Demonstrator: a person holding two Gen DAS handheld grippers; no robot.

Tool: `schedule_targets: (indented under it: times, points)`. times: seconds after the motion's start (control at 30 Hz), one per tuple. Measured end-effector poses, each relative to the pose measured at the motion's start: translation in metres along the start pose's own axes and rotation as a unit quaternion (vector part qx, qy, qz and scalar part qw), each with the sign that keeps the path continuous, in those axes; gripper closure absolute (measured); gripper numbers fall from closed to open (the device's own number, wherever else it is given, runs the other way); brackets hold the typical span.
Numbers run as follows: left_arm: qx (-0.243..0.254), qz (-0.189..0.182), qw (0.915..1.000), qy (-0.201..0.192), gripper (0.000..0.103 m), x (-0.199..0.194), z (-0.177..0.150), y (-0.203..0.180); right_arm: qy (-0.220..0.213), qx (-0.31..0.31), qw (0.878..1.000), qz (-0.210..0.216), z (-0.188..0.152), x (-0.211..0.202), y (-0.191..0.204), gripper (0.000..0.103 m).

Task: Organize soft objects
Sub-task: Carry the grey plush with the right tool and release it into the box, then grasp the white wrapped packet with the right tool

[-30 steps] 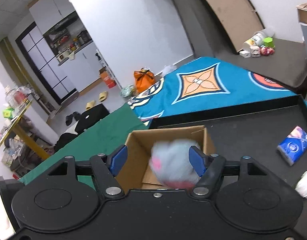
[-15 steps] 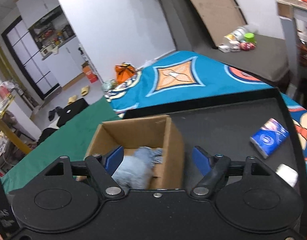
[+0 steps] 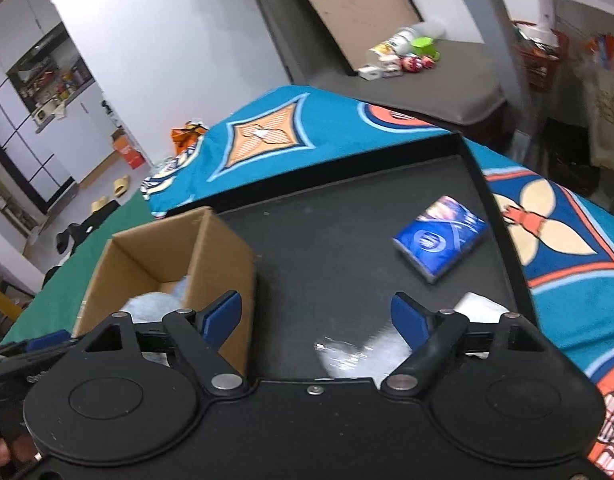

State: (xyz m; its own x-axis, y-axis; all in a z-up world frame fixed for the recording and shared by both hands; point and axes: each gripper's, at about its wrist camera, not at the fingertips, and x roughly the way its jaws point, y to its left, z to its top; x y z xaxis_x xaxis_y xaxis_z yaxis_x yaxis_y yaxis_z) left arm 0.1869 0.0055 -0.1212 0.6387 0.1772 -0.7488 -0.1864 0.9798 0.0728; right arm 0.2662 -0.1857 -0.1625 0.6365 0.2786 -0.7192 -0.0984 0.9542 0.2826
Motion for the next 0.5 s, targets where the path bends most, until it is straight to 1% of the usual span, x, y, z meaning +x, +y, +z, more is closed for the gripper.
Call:
schedule_targets:
  times: [0.07, 0.1, 0.17, 0.27, 0.37, 0.5]
  points:
    - [0.011, 0.003, 0.9999, -0.001, 0.03, -0.001, 0.0, -0.006, 0.002, 0.006, 1.0, -0.004, -0.002, -0.001, -0.008, 0.019]
    - [0.015, 0.005, 0.9999, -0.001, 0.029, -0.001, 0.0, -0.008, 0.002, 0.008, 1.0, -0.007, -0.003, -0.001, -0.012, 0.017]
    - [0.019, 0.008, 0.9998, 0.002, 0.026, 0.001, 0.0, -0.011, 0.002, 0.012, 1.0, -0.016, -0.006, -0.001, -0.02, 0.015]
    - [0.025, 0.013, 0.9996, 0.005, 0.025, 0.002, -0.001, -0.015, 0.006, 0.022, 0.999, -0.028, -0.011, 0.0, -0.033, 0.015]
    - [0.032, 0.016, 0.9993, 0.006, 0.024, 0.002, -0.001, -0.021, 0.0, 0.039, 0.998, -0.051, -0.014, -0.002, -0.045, 0.015]
    - [0.043, 0.02, 0.9988, 0.008, 0.024, 0.003, -0.001, -0.025, 0.005, 0.056, 0.997, -0.058, -0.02, 0.001, -0.058, 0.017]
